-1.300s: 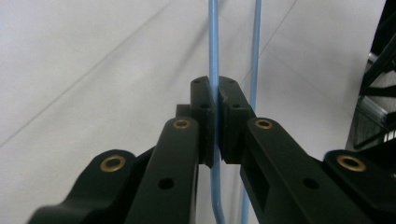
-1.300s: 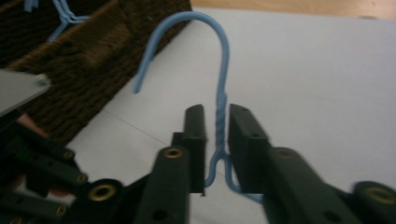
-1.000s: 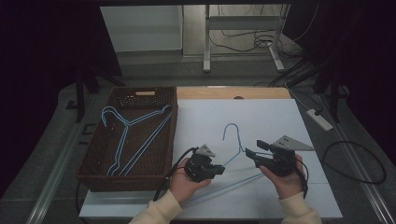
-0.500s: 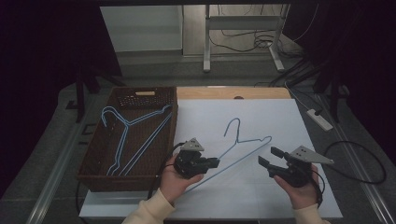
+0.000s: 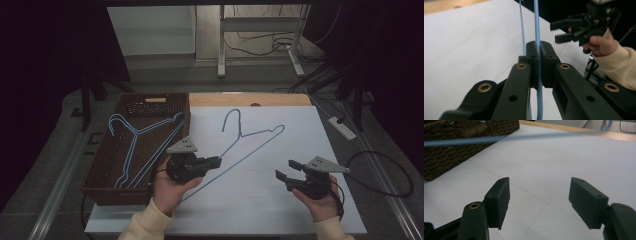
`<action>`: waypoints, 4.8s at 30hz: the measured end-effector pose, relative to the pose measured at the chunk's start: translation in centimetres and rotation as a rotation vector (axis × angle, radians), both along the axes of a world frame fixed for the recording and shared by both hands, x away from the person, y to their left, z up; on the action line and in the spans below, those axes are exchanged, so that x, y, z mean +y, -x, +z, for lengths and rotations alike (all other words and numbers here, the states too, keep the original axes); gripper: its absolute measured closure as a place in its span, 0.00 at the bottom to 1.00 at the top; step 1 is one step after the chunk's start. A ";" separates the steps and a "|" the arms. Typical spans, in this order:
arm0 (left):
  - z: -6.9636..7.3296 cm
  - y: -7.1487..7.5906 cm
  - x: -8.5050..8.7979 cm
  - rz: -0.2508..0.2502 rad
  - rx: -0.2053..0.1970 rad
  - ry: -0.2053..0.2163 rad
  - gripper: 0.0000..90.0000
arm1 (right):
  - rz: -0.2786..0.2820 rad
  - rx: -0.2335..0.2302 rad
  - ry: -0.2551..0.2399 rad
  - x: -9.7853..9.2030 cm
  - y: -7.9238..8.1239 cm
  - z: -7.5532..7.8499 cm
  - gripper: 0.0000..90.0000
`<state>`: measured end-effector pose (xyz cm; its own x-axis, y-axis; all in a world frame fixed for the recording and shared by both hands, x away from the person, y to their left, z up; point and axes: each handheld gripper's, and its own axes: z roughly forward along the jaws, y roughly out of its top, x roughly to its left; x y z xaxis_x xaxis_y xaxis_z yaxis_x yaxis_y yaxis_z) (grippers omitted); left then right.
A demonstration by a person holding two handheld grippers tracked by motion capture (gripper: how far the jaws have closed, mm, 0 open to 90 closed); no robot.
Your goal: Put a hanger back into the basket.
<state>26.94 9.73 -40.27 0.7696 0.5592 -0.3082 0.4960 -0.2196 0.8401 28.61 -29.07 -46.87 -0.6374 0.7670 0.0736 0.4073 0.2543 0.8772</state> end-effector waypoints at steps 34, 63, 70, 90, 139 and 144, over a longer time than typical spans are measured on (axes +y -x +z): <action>4.0 0.8 14.5 0.274 -0.083 0.073 0.96 | -0.021 0.036 0.063 -0.2 -0.7 -1.0 0.38; 0.6 -1.3 20.9 0.403 0.045 -0.047 0.96 | -0.017 0.039 0.075 0.1 -0.7 -1.2 0.38; -0.4 -2.2 20.6 0.400 0.084 -0.082 0.96 | -0.017 0.041 0.076 0.1 -0.8 -1.2 0.38; -4.4 -4.9 20.7 0.443 0.281 -0.237 0.96 | -0.014 0.044 0.081 0.2 -0.8 -1.3 0.38; -4.5 4.8 12.8 0.254 -0.079 -0.124 0.38 | 0.046 0.087 0.090 -1.7 -1.4 -1.4 0.36; -5.0 4.8 12.7 0.250 -0.071 -0.132 0.38 | 0.052 0.090 0.089 -1.8 -1.4 -1.4 0.36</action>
